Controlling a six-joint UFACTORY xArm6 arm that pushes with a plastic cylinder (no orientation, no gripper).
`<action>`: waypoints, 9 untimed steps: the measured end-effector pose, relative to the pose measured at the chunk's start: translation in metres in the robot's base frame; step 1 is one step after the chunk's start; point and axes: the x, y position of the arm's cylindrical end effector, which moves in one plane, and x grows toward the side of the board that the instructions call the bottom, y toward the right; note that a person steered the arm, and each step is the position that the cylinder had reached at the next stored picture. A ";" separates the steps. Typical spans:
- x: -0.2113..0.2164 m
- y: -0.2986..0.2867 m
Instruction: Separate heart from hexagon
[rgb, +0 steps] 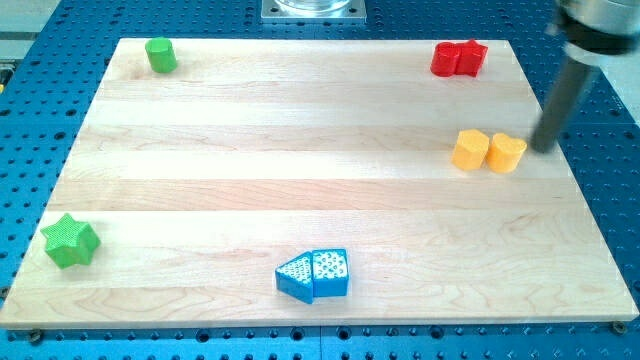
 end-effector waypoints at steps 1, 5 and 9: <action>0.030 -0.026; -0.069 -0.106; -0.142 -0.134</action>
